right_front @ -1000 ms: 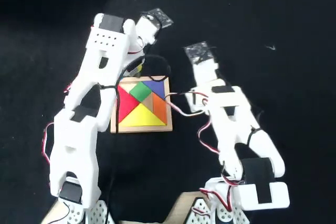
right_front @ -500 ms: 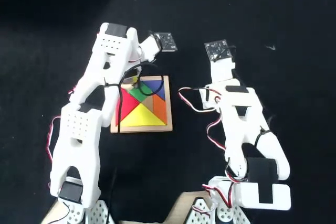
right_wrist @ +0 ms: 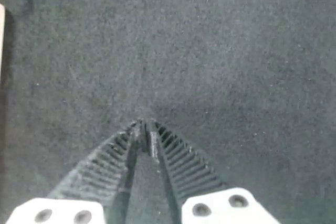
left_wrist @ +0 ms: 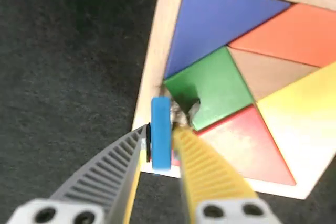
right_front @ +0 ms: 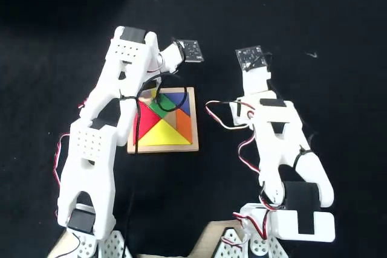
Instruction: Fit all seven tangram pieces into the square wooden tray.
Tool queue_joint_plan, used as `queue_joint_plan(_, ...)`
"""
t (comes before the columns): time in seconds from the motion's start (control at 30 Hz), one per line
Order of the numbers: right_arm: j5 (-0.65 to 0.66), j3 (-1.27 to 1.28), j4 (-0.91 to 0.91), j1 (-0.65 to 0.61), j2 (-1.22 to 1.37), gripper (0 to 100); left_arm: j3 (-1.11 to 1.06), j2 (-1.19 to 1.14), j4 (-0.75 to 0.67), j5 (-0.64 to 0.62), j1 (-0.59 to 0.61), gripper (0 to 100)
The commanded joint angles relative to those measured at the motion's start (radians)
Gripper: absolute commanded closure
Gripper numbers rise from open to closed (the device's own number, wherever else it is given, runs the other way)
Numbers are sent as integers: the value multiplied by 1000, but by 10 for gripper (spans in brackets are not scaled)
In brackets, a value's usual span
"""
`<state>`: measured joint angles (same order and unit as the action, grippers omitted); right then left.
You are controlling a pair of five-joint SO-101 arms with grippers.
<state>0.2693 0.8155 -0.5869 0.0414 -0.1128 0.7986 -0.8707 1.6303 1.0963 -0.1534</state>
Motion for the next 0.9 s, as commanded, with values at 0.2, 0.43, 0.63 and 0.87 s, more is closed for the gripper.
queue_joint_plan(0.2,-3,-39,20,-17,-2,987,59,21,43,11,1,898)
queue_joint_plan(0.43,-3,-39,20,-17,-2,987,131,25,130,-6,-25,898)
queue_joint_plan(0.63,-3,-39,20,-17,-2,987,128,25,130,-57,-67,898)
queue_joint_plan(0.87,-3,-38,20,-17,-2,987,107,25,132,-107,-99,898)
